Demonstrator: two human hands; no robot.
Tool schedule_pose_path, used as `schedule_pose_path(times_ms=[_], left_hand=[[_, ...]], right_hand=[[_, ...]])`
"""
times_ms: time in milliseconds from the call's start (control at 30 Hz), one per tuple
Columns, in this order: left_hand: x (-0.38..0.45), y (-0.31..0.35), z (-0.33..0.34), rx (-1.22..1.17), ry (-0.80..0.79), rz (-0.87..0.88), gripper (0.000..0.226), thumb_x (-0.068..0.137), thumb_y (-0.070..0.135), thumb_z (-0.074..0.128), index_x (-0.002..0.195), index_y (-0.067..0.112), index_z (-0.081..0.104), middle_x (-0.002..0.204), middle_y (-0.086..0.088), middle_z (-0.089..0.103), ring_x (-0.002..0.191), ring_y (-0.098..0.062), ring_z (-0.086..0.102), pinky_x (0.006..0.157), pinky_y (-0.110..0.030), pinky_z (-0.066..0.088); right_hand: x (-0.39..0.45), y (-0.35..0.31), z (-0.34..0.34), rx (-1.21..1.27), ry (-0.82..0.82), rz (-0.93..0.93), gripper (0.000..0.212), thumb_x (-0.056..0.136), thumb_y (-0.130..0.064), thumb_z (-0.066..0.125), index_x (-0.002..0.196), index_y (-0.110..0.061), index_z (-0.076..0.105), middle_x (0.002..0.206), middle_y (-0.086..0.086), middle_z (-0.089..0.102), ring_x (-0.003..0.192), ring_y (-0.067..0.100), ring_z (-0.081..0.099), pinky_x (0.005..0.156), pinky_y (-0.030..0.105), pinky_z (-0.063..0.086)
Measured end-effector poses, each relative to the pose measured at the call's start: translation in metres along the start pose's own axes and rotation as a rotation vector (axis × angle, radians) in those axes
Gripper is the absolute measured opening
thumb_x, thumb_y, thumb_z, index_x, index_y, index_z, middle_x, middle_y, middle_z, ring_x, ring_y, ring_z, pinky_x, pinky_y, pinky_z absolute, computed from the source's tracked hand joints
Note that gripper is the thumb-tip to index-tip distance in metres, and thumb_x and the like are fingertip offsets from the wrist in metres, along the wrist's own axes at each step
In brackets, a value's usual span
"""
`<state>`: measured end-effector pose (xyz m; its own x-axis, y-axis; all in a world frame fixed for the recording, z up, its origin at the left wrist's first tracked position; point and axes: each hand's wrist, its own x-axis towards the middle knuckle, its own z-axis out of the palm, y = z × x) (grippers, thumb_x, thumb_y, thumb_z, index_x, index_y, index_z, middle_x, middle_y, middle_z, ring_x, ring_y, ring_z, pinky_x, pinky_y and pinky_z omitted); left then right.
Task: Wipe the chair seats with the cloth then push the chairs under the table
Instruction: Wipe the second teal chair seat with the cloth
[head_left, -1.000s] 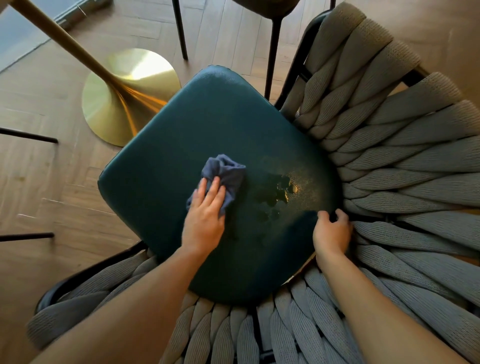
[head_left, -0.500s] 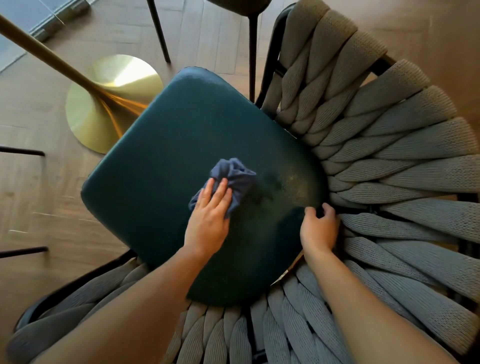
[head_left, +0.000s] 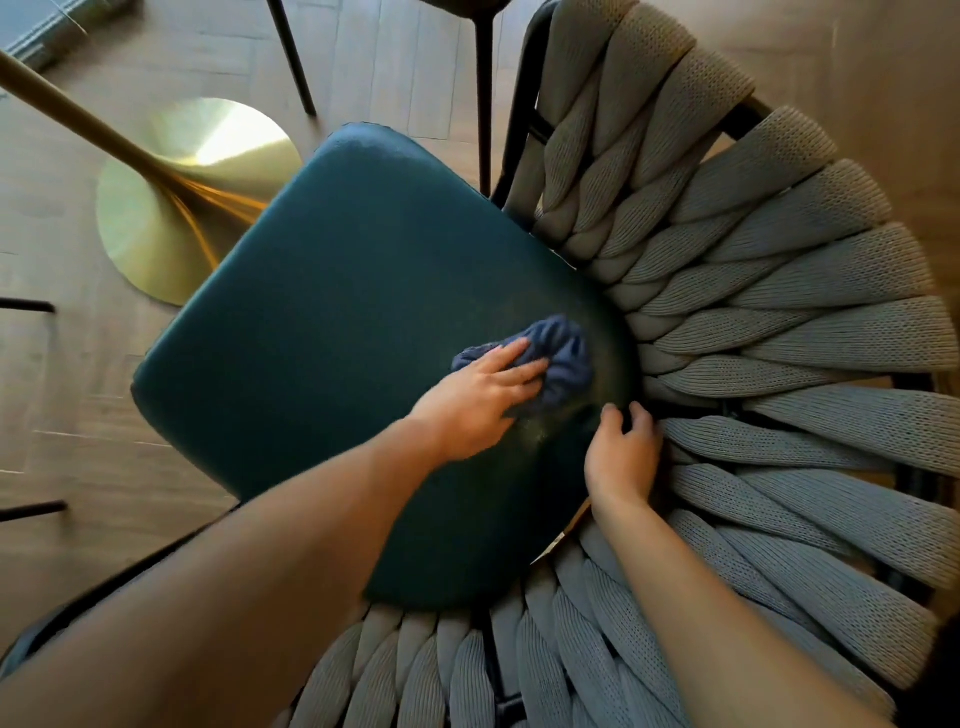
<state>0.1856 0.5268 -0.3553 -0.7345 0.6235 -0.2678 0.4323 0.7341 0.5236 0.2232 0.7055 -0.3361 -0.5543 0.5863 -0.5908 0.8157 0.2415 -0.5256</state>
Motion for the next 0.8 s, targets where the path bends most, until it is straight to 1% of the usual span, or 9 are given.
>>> schedule_pose_path(times_ms=[67, 167, 267, 333, 400, 467, 600, 700, 800], left_hand=[[-0.026, -0.024, -0.010, 0.027, -0.053, 0.046, 0.049, 0.084, 0.012, 0.056, 0.133, 0.018, 0.058, 0.149, 0.005, 0.042, 0.146, -0.022, 0.021, 0.118, -0.035, 0.017], [-0.052, -0.045, -0.022, 0.059, -0.035, 0.020, 0.045, 0.080, 0.016, 0.054, 0.124, 0.018, 0.065, 0.143, 0.006, 0.051, 0.141, -0.022, 0.033, 0.115, -0.037, 0.028], [-0.075, -0.060, -0.031, 0.080, 0.023, -0.027, 0.043, 0.080, 0.019, 0.053, 0.121, 0.019, 0.068, 0.140, 0.006, 0.053, 0.139, -0.021, 0.036, 0.112, -0.036, 0.029], [-0.094, -0.071, -0.036, 0.090, 0.077, -0.084, 0.042, 0.082, 0.019, 0.053, 0.122, 0.020, 0.067, 0.141, 0.006, 0.052, 0.141, -0.017, 0.032, 0.111, -0.032, 0.027], [-0.115, -0.082, -0.039, 0.075, 0.121, -0.172, 0.041, 0.086, 0.013, 0.058, 0.125, 0.020, 0.065, 0.144, 0.006, 0.049, 0.143, -0.014, 0.026, 0.111, -0.029, 0.025], [-0.137, -0.091, -0.042, 0.044, 0.149, -0.287, 0.043, 0.087, 0.009, 0.060, 0.129, 0.020, 0.061, 0.147, 0.006, 0.044, 0.144, -0.013, 0.021, 0.116, -0.033, 0.025], [-0.176, -0.098, -0.039, -0.043, 0.206, -0.561, 0.042, 0.094, 0.016, 0.052, 0.135, 0.023, 0.054, 0.152, 0.011, 0.034, 0.146, -0.006, 0.011, 0.117, -0.037, 0.021], [-0.202, -0.093, -0.037, -0.084, 0.180, -0.709, 0.043, 0.099, 0.020, 0.045, 0.141, 0.023, 0.046, 0.157, 0.010, 0.026, 0.148, -0.010, 0.005, 0.118, -0.044, 0.020], [-0.216, -0.089, -0.041, -0.099, 0.155, -0.798, 0.045, 0.100, 0.022, 0.042, 0.145, 0.020, 0.039, 0.159, 0.007, 0.021, 0.148, -0.013, 0.004, 0.120, -0.043, 0.017]], right_hand=[[-0.007, 0.005, 0.004, -0.006, 0.014, 0.009, 0.052, 0.098, -0.029, 0.047, 0.146, -0.009, 0.040, 0.151, 0.017, 0.034, 0.137, 0.033, 0.037, 0.113, 0.043, 0.031], [-0.017, 0.012, 0.009, -0.015, 0.031, 0.032, 0.055, 0.098, -0.033, 0.047, 0.148, -0.014, 0.035, 0.154, 0.012, 0.031, 0.140, 0.032, 0.035, 0.113, 0.047, 0.031], [-0.022, 0.015, 0.010, -0.018, 0.049, 0.042, 0.056, 0.098, -0.034, 0.047, 0.149, -0.015, 0.034, 0.155, 0.009, 0.029, 0.141, 0.030, 0.034, 0.111, 0.047, 0.031], [-0.024, 0.016, 0.011, -0.007, 0.059, 0.058, 0.056, 0.098, -0.033, 0.048, 0.149, -0.015, 0.034, 0.155, 0.010, 0.030, 0.140, 0.031, 0.034, 0.111, 0.047, 0.033], [-0.029, 0.017, 0.013, 0.005, 0.067, 0.074, 0.056, 0.098, -0.031, 0.048, 0.149, -0.014, 0.034, 0.153, 0.012, 0.032, 0.140, 0.031, 0.035, 0.111, 0.047, 0.034], [-0.035, 0.019, 0.014, 0.002, 0.082, 0.075, 0.056, 0.098, -0.030, 0.048, 0.149, -0.013, 0.034, 0.153, 0.013, 0.032, 0.139, 0.032, 0.036, 0.110, 0.046, 0.034], [-0.047, 0.022, 0.018, 0.022, 0.093, 0.102, 0.056, 0.098, -0.030, 0.048, 0.149, -0.013, 0.033, 0.155, 0.011, 0.031, 0.138, 0.032, 0.038, 0.110, 0.047, 0.033], [-0.055, 0.026, 0.017, 0.029, 0.078, 0.143, 0.055, 0.097, -0.034, 0.047, 0.148, -0.015, 0.036, 0.154, 0.010, 0.035, 0.136, 0.032, 0.041, 0.112, 0.049, 0.031], [-0.058, 0.030, 0.015, 0.054, 0.051, 0.159, 0.055, 0.098, -0.033, 0.047, 0.148, -0.013, 0.036, 0.154, 0.010, 0.037, 0.136, 0.031, 0.041, 0.111, 0.043, 0.032]])
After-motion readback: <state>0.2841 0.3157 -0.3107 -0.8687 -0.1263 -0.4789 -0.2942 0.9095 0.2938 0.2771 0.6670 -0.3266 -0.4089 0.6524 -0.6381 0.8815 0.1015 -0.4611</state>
